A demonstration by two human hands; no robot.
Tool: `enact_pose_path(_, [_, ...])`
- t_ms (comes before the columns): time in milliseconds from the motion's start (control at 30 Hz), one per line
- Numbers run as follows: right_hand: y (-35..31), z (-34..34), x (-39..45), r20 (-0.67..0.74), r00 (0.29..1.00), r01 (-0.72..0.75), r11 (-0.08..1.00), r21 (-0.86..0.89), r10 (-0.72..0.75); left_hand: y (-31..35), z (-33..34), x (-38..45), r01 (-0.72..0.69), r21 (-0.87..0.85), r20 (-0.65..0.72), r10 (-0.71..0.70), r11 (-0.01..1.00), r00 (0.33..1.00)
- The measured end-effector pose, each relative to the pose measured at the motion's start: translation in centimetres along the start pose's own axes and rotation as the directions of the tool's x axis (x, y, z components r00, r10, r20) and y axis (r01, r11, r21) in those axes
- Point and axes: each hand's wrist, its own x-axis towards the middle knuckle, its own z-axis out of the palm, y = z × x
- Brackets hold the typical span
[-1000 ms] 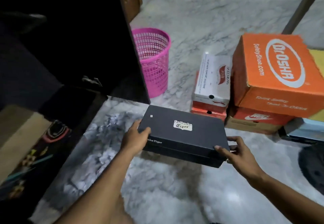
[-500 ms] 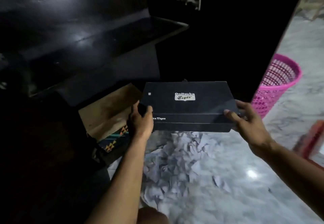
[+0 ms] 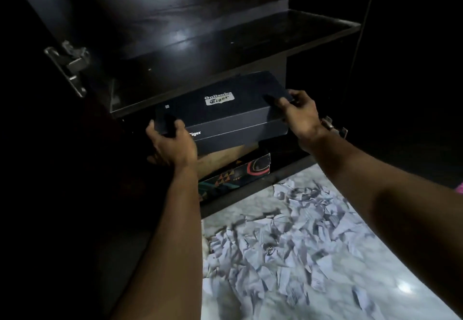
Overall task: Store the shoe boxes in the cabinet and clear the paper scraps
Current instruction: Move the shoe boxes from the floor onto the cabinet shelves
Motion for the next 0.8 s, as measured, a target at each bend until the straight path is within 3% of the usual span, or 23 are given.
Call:
enact_pose_path(100, [-0.1,3.2,1.6,0.041,0.999,-0.026,1.000,-0.006,0.026,-1.1,0.1,1.2,0.030,-0.011,-0.066,-0.031,0.999,0.997])
enact_pose_path(300, [2.8,5.9,2.5,0.110,0.991,-0.074,0.997,-0.022,0.076,-3.6,0.4,0.7,-0.012,0.084,-0.052,0.016,0.996,0.998])
enact_pose_path(600, [2.6,-2.9,-4.9,0.019,0.998,-0.058,0.993,-0.107,0.061,-2.8,-0.5,-2.8,-0.080,0.106,-0.086,0.089,0.991,0.992])
enact_pose_path(700, [2.6,-7.8,-9.1,0.029,0.997,-0.060,0.975,-0.214,0.068,-2.4,0.1,-6.7,-0.176,0.036,0.074,0.173,0.984,0.982])
enact_pose_path(800, [2.6,-13.5,-13.5,0.026,0.995,-0.079,0.917,-0.391,0.097,-2.1,1.9,-11.9,-0.260,-0.093,0.313,0.277,0.961,0.908])
